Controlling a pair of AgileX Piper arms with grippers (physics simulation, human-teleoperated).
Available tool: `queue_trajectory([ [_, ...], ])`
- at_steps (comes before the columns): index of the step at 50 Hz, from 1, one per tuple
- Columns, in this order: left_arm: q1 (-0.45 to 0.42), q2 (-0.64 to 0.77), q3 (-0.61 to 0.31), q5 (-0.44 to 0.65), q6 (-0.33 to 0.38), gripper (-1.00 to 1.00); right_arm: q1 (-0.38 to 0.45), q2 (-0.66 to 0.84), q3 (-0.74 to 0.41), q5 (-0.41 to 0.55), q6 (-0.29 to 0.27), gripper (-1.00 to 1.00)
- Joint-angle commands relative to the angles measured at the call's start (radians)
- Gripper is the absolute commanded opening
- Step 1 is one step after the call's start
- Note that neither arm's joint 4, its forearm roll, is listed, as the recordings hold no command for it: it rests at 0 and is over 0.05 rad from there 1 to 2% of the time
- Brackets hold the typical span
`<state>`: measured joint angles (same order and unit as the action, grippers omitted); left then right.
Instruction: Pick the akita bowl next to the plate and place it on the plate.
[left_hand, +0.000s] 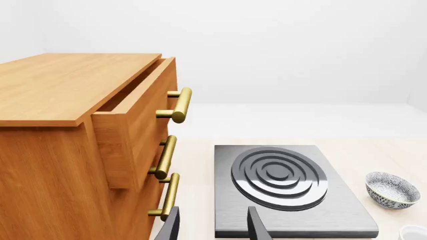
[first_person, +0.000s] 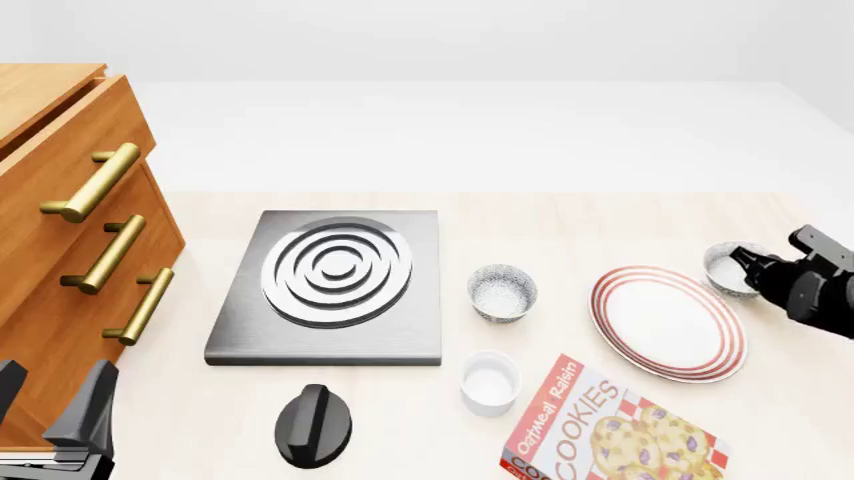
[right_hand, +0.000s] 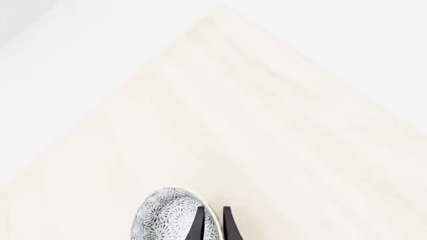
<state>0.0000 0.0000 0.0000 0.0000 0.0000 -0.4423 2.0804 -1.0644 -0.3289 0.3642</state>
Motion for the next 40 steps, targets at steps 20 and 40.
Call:
queue_trajectory([
  [20, 0.0, 0.0, 0.0, 0.0, 0.0, 1.0, 0.049, -0.171, 0.056, 0.055, 0.076, -1.0],
  [40, 0.0, 0.0, 0.0, 0.0, 0.0, 1.0, 0.127, -0.341, 0.188, 0.059, 0.124, -1.0],
])
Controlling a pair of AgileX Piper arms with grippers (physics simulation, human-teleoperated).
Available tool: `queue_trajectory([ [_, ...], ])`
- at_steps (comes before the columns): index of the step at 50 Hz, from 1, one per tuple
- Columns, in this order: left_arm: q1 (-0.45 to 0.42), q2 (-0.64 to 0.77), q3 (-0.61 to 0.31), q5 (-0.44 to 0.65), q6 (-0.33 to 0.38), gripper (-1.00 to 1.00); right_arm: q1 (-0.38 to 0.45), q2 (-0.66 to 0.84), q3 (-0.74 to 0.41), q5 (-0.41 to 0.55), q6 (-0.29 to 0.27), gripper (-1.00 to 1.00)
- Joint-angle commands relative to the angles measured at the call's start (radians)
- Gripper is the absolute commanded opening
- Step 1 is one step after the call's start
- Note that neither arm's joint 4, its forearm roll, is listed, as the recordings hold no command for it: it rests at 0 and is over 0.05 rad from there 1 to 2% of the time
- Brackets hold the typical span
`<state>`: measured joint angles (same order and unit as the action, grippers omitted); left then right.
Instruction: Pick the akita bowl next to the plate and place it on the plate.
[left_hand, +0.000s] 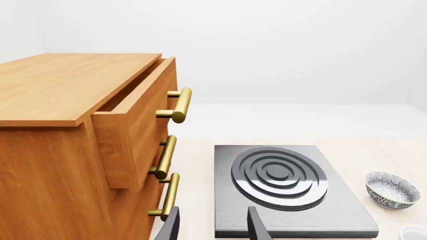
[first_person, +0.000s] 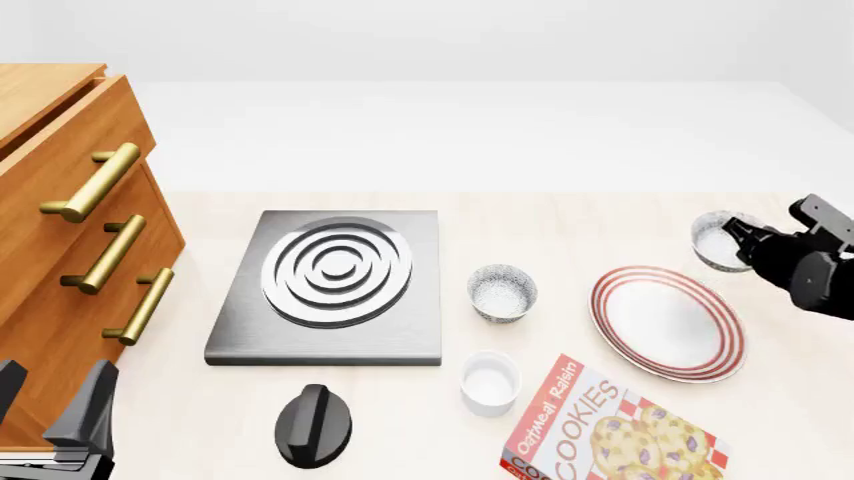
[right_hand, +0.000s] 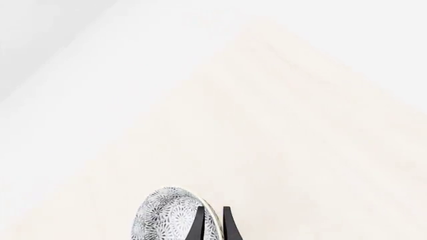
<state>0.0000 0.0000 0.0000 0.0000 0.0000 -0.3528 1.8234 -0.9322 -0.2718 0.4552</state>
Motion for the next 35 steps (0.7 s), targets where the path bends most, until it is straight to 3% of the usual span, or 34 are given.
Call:
queue_trajectory([
  [1, 0.0, 0.0, 0.0, 0.0, 0.0, 1.0, 0.039, -0.089, 0.059, 0.002, 0.032, -1.0],
  [35, 0.0, 0.0, 0.0, 0.0, 0.0, 1.0, 0.152, -0.247, 0.197, -0.001, 0.075, -1.0],
])
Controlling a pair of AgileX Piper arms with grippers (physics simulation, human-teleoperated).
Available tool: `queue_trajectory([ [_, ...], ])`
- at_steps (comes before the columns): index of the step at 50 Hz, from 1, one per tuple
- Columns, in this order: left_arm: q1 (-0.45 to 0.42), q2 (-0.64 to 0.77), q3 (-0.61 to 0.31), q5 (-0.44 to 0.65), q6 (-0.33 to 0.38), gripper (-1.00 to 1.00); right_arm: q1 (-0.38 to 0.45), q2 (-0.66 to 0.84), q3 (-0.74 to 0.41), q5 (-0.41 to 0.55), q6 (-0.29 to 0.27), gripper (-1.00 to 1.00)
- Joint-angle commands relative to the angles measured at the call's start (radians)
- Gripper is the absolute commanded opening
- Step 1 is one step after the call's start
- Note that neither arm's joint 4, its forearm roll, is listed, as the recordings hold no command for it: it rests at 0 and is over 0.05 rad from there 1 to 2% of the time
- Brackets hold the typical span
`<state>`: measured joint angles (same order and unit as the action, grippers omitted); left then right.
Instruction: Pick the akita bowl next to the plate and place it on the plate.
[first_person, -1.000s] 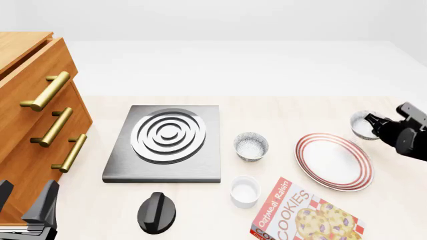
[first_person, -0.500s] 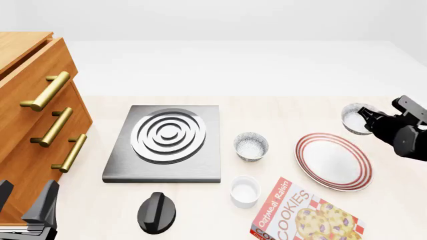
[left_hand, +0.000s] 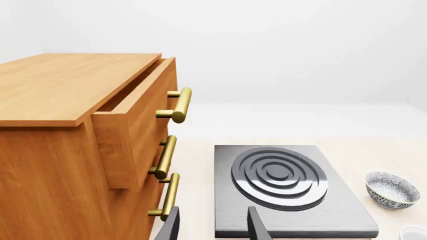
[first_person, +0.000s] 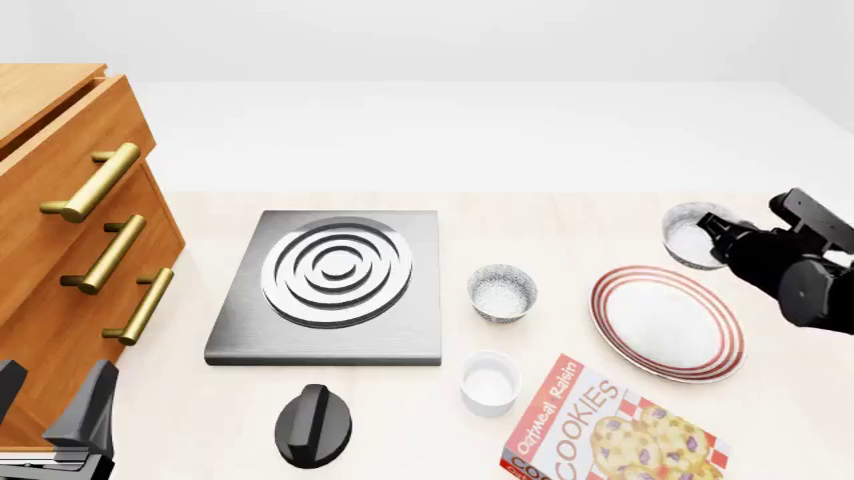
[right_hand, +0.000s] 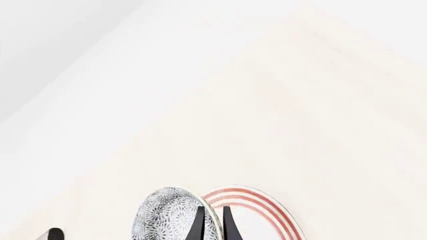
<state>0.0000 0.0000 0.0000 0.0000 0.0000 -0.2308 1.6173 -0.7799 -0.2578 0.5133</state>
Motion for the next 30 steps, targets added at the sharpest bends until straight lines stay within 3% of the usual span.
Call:
queue_trajectory([
  [1, 0.0, 0.0, 0.0, 0.0, 0.0, 1.0, 0.032, -0.042, 0.049, -0.018, 0.019, -1.0],
  [30, 0.0, 0.0, 0.0, 0.0, 0.0, 1.0, 0.06, -0.011, 0.142, -0.1, 0.012, -1.0],
])
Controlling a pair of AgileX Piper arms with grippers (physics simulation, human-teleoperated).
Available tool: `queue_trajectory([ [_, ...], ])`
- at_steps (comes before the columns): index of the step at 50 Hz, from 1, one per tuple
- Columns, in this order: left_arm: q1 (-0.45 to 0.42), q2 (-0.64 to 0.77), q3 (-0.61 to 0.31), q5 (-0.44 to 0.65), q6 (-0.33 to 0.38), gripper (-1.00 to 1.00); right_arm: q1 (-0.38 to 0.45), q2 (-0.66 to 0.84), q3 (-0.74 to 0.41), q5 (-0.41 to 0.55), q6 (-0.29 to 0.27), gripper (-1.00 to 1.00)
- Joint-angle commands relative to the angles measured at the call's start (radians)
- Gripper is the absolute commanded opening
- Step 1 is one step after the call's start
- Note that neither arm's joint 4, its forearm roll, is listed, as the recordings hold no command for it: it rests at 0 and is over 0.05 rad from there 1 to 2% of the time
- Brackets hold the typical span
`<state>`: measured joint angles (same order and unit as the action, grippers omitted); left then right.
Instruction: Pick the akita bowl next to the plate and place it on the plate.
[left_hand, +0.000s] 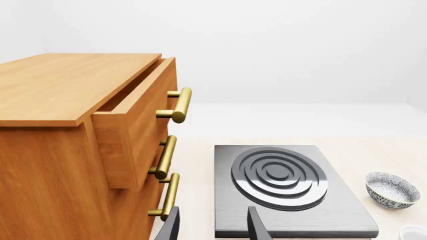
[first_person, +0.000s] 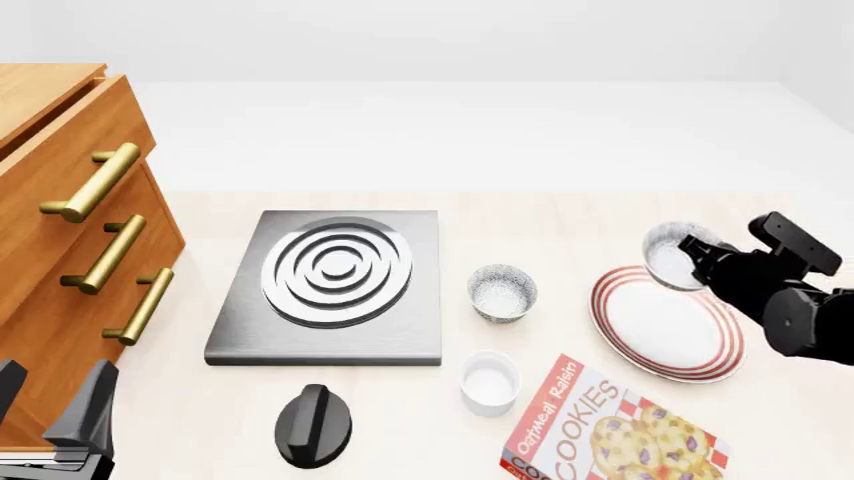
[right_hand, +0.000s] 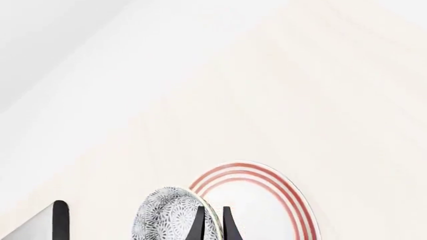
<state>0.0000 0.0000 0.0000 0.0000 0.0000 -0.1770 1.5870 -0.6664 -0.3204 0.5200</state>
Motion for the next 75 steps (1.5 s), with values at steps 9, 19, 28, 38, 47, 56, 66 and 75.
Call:
queue_trajectory([
  [9, 0.0, 0.0, 0.0, 0.0, 0.0, 1.0, 0.004, 0.05, 0.05, -0.071, -0.002, -1.0],
  [19, 0.0, 0.0, 0.0, 0.0, 0.0, 1.0, 0.005, 0.079, 0.058, -0.091, -0.005, -1.0],
  [28, 0.0, 0.0, 0.0, 0.0, 0.0, 1.0, -0.001, 0.11, 0.06, -0.109, -0.015, -1.0],
  [38, 0.0, 0.0, 0.0, 0.0, 0.0, 1.0, -0.008, 0.133, 0.056, -0.118, -0.024, -1.0],
  [47, 0.0, 0.0, 0.0, 0.0, 0.0, 1.0, -0.006, 0.148, 0.058, -0.129, -0.03, -1.0],
  [56, 0.0, 0.0, 0.0, 0.0, 0.0, 1.0, -0.005, 0.176, 0.059, -0.145, -0.04, -1.0],
  [66, 0.0, 0.0, 0.0, 0.0, 0.0, 1.0, -0.017, 0.215, 0.05, -0.159, -0.055, -1.0],
  [75, 0.0, 0.0, 0.0, 0.0, 0.0, 1.0, -0.018, 0.232, 0.048, -0.168, -0.057, -1.0],
])
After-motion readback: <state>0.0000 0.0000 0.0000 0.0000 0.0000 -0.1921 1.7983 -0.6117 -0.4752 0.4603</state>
